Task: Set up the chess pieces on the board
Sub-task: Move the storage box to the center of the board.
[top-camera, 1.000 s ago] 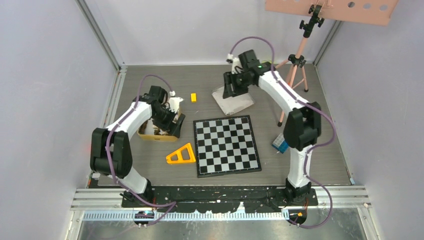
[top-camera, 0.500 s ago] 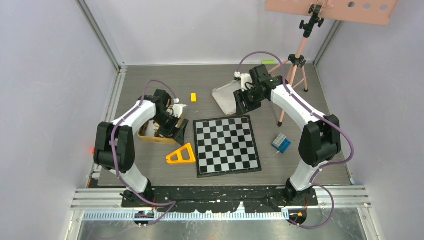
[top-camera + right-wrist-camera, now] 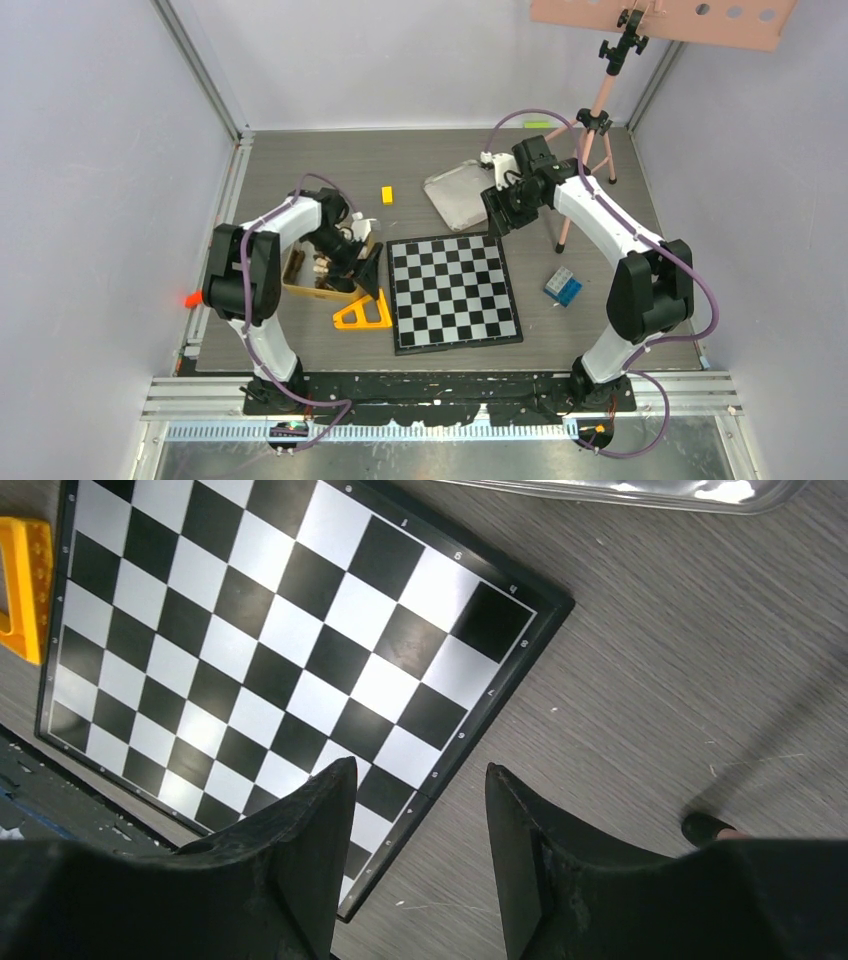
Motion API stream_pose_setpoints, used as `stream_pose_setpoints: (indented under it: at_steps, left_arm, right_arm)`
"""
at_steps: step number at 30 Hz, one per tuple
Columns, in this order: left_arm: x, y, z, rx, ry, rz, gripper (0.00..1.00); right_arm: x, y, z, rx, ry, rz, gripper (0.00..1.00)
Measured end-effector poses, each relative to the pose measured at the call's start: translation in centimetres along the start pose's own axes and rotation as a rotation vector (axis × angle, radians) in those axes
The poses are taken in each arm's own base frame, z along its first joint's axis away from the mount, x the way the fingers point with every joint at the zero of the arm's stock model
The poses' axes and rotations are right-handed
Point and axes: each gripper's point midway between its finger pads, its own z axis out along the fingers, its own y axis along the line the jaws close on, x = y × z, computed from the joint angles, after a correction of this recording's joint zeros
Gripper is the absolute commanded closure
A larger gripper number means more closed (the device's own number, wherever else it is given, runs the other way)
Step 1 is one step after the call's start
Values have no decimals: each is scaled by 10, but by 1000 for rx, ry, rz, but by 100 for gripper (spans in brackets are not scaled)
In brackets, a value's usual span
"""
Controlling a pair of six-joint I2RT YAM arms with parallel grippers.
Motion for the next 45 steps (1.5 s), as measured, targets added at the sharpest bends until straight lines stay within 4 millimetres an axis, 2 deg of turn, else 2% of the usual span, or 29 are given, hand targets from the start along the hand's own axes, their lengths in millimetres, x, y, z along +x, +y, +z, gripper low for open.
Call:
stream_pose_setpoints:
  at_steps: [7, 13, 18, 22, 26, 30, 33, 37, 42, 45]
  left_arm:
    - [2, -22, 6, 144, 11, -80, 12]
    - [-2, -35, 14, 258, 35, -152, 12]
    - [-4, -41, 13, 288, 34, -152, 10]
    - [-6, -42, 5, 249, 1, -106, 8]
    - [-11, -42, -21, 119, -102, 24, 7]
    - [-22, -30, -55, -98, -243, 165, 7]
    - [-30, -12, -71, -252, -298, 201, 8]
    - [-42, 15, -81, -411, -326, 213, 9]
    - [-61, 31, -92, -517, -390, 244, 14]
    - [-72, 39, -94, -559, -414, 257, 24]
  right_arm:
    - [5, -12, -1, 33, 14, -5, 44]
    - [9, -15, -1, 40, 26, -14, 44]
    - [15, -17, 0, 39, 41, -12, 43]
    - [16, -19, -1, 32, 39, -1, 42]
    - [15, -20, -3, 25, 33, 5, 43]
    - [12, -19, -10, 24, 5, 0, 44]
    - [10, -15, -16, 20, -19, -7, 45]
    - [15, -12, -15, 10, -37, -16, 45]
    - [37, -11, -3, -2, -13, -16, 46]
    - [55, -10, 1, -8, 7, -5, 47]
